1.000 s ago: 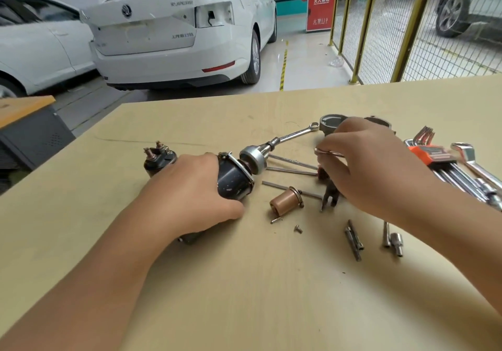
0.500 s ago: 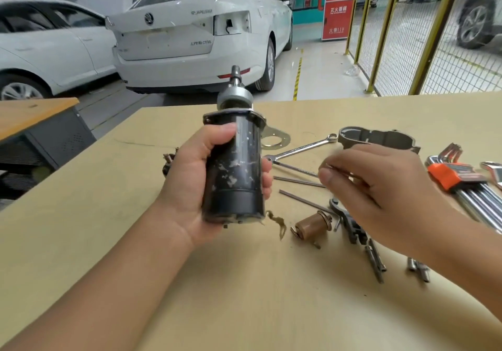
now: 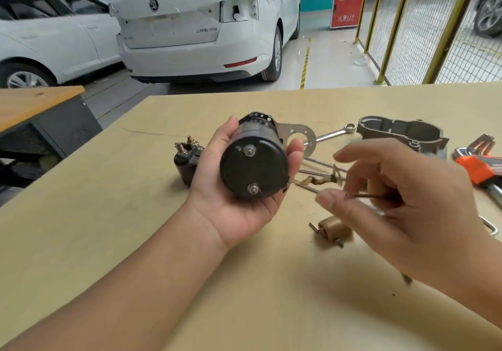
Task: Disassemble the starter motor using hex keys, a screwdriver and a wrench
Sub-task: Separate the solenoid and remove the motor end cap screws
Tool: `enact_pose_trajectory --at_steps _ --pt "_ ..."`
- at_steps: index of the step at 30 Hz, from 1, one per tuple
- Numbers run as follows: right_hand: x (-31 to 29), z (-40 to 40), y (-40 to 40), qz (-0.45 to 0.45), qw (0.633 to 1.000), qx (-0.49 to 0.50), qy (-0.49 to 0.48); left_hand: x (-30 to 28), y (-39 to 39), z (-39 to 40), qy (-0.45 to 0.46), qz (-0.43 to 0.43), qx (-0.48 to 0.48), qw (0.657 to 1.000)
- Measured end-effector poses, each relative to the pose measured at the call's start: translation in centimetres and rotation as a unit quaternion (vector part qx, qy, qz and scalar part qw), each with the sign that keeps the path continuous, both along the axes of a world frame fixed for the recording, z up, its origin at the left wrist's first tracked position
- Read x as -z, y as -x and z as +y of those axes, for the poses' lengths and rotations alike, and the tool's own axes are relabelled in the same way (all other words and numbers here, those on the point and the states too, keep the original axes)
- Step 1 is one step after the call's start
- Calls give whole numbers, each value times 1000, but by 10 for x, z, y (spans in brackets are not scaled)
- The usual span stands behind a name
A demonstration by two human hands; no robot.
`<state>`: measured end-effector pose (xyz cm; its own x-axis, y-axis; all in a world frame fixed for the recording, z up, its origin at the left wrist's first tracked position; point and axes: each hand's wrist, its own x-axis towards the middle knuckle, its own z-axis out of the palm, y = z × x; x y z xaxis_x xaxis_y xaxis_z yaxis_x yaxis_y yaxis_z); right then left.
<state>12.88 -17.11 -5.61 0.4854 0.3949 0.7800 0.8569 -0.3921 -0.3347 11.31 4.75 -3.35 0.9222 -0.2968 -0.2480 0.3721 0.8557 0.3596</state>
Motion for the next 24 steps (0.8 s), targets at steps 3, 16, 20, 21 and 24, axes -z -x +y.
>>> enact_pose_trajectory --at_steps 3,16,20,21,24 --pt "-1 0 1 -18 1000 13 -3 0 -2 -7 -72 -12 -3 997" --pt "-13 7 7 -93 991 92 -40 10 11 -45 -155 -100 -73 980" --pt "-11 1 5 -67 995 69 -30 13 13 -43 -184 -141 -94 968" --pt "-9 0 5 -48 997 61 -30 14 12 -41 -211 -149 -105 960" --pt "-9 1 5 10 998 47 -33 17 10 -34 -346 -178 -163 907"
